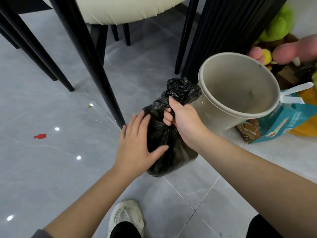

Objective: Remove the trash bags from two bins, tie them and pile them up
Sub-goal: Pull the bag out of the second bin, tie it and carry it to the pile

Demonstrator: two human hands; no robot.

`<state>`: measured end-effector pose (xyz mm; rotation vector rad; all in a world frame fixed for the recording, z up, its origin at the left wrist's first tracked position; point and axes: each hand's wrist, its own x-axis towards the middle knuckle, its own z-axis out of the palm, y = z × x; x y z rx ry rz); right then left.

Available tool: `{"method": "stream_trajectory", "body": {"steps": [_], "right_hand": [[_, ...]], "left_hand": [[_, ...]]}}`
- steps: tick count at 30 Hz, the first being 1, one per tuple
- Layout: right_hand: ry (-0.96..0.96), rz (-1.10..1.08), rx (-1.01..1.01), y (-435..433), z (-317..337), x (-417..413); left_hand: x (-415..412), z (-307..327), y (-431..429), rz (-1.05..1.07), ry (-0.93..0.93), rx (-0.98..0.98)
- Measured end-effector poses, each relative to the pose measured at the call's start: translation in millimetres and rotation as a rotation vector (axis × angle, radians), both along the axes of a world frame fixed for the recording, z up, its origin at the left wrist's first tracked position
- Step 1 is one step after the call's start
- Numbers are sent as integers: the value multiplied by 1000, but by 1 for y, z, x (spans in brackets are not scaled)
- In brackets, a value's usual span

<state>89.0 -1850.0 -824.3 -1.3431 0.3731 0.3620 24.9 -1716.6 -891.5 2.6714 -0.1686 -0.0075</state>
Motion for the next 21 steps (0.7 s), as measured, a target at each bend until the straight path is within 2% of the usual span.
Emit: {"method": "stream_trajectory", "body": {"steps": [2, 5, 7, 9, 12, 14, 16, 19, 21], "right_hand": [[17, -22, 21, 0, -1, 1], [8, -10, 17, 2, -4, 1], [-15, 20, 16, 2, -3, -1], [-17, 26, 21, 1, -2, -2], [-6, 11, 15, -1, -3, 0], [-11, 22, -3, -1, -3, 1], [-13, 32, -20, 0, -2, 1], [-12, 35, -47, -1, -1, 0], [-16, 17, -24, -1, -1, 1]], "left_hand": [[4, -4, 4, 19, -16, 61], [11, -2, 12, 137, -16, -59], [5, -2, 8, 9, -8, -68], [3, -6, 8, -65, -44, 18], [11, -4, 18, 102, -44, -55], [10, 0, 15, 25, -24, -76], [6, -3, 12, -65, -33, 9], [10, -1, 16, 71, -72, -25], [12, 3, 14, 31, -48, -53]]}}
